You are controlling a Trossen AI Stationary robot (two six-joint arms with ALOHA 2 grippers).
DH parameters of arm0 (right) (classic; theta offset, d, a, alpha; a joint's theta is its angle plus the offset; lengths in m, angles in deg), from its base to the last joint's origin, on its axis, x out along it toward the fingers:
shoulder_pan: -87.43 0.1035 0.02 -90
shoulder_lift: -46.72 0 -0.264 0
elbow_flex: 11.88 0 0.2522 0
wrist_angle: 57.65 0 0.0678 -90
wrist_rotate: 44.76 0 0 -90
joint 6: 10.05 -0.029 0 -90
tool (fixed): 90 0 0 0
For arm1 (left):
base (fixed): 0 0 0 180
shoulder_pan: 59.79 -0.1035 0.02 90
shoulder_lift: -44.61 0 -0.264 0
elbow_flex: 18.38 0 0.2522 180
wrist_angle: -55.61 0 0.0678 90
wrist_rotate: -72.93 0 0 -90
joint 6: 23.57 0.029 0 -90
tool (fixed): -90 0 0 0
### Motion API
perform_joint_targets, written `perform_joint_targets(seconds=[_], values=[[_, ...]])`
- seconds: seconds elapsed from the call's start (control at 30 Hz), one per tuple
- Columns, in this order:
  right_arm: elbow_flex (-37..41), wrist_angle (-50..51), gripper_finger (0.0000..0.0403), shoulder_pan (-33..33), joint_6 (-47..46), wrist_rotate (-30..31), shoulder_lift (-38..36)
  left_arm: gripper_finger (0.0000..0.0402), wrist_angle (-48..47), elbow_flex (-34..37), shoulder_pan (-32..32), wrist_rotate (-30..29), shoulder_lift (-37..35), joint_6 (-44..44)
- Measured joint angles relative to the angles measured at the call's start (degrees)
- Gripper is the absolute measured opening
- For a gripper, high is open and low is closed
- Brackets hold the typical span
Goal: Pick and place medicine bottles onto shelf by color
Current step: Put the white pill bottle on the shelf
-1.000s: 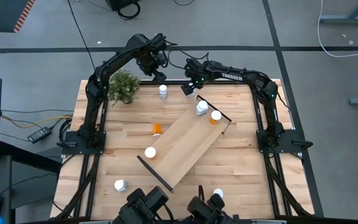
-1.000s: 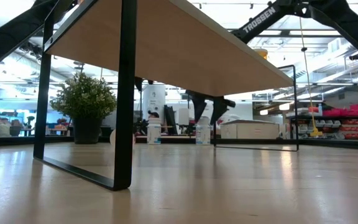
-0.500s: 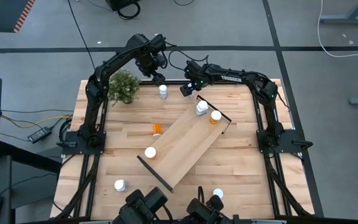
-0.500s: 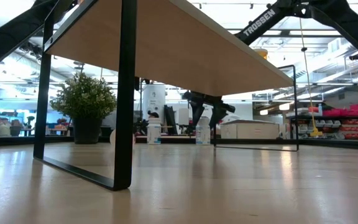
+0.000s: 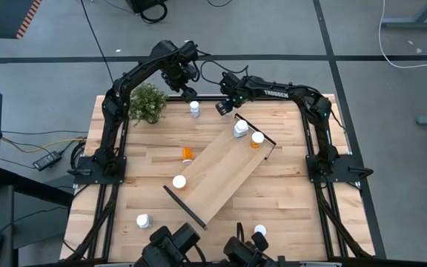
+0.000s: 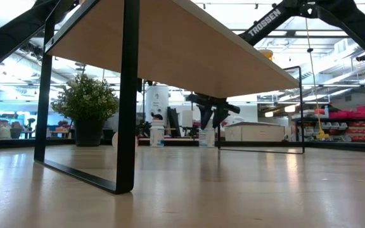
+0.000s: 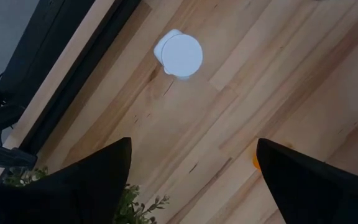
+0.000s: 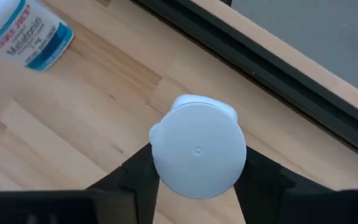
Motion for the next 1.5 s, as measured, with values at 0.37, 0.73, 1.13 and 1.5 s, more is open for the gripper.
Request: perform_joint_targets(seconds=[0.37,0.73,1.13,1.5], values=[[-16.8,21.9,0.0183,1.8,8.0,-2.4,-1.5,0.0353,0.0,0.0,0.0,0.0,0.0,-0.4],[-39.7,46.6,0.0186,7.5,10.2,-4.1,-2.1,0.0353,1.2,0.0,0.0,-0.6,0.0,-1.7],[-40.6,49.9,0.0187,14.1,5.8,-0.4,-13.5,0.0353,2.3,0.0,0.0,-1.8,0.0,-4.4],[-40.3,50.9,0.0188,25.1,-1.7,-1.4,-20.1,0.0353,3.3,0.0,0.0,-2.2,0.0,-7.8]])
